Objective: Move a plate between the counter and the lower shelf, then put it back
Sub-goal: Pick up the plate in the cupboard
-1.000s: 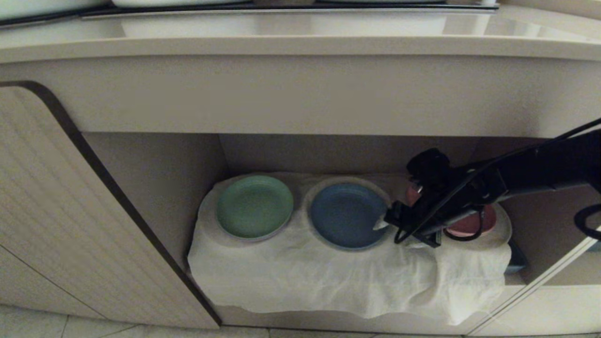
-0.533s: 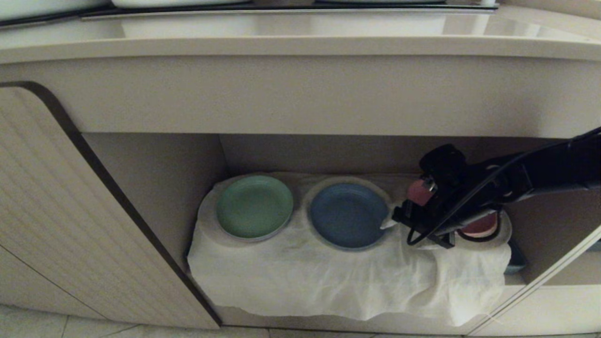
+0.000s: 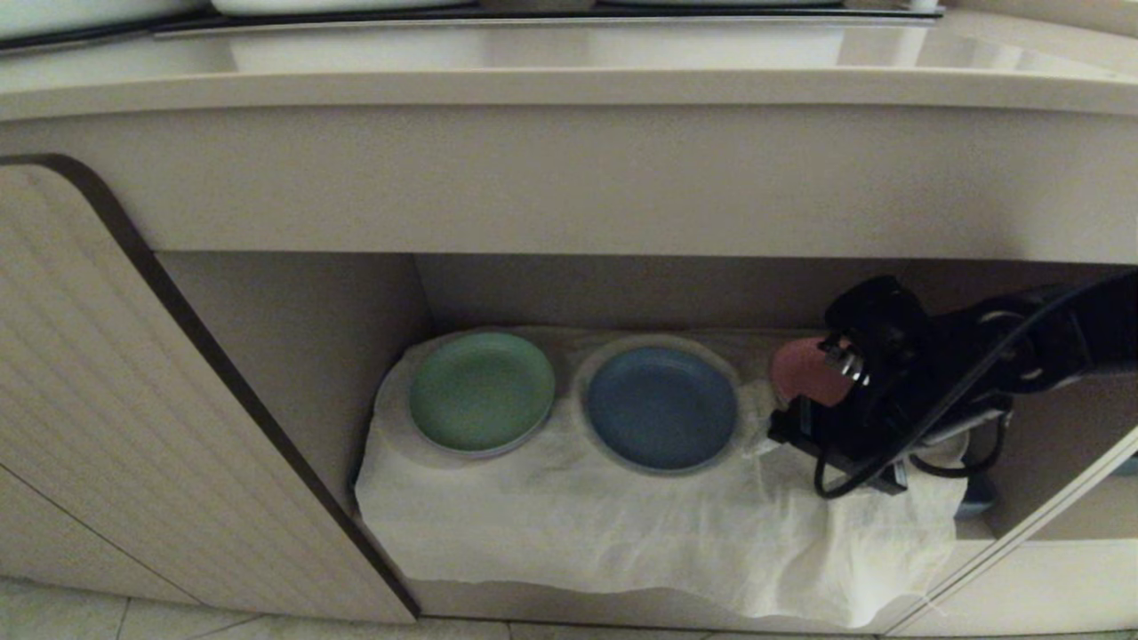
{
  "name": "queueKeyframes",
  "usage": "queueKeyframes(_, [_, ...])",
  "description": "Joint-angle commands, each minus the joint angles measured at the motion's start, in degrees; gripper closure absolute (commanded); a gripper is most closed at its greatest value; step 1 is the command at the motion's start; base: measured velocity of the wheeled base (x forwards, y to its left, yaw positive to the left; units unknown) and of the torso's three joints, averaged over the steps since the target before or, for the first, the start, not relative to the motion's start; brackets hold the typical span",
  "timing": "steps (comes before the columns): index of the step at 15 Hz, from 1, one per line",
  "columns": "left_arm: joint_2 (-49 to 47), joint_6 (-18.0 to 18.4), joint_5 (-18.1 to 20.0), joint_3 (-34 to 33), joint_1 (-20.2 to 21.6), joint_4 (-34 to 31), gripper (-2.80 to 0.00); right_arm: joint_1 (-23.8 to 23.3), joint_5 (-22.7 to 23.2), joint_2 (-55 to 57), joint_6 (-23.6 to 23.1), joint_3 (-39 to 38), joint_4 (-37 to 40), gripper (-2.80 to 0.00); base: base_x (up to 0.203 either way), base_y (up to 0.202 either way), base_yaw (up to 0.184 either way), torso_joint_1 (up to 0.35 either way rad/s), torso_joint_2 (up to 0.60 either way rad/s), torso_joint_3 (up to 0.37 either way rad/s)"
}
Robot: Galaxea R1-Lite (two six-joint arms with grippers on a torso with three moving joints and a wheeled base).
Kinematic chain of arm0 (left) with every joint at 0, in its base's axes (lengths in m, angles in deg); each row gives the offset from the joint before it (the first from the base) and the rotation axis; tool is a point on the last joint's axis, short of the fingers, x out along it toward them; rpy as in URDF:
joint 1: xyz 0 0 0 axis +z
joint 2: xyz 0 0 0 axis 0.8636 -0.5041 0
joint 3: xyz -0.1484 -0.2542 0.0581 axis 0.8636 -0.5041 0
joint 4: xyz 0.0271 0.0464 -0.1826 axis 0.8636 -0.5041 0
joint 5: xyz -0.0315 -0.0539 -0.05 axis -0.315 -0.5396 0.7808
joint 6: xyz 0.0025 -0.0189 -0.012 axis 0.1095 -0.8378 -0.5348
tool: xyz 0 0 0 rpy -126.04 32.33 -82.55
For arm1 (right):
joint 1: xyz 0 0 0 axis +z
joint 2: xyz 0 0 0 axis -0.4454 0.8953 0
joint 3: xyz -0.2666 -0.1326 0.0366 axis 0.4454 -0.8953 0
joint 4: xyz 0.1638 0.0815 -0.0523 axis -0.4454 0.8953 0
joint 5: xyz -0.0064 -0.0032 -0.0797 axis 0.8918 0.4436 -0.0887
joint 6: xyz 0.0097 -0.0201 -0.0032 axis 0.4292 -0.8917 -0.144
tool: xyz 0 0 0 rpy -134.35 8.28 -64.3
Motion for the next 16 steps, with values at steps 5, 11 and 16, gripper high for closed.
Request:
queueKeyframes(5, [0.02,0.0,0.0,-0.01,0.0,-0.02,0.0,-0.05,0.19,-9.65,-4.36,-9.95,3.63,-2.8,0.0,0.0,0.0,0.0,0.0,0.0])
queueKeyframes(11, [0.02,0.0,0.0,-0.01,0.0,-0.02,0.0,-0.2,0.14,-20.84,-9.85,-18.33,7.78,-2.8,0.0,0.0,0.0,0.0,0.0,0.0])
queueKeyframes(16, [0.02,-0.04,0.0,-0.01,0.0,-0.02,0.0,-0.42,-0.23,-30.57,-12.47,-24.06,13.18,-2.8,0.0,0.0,0.0,0.0,0.0,0.0])
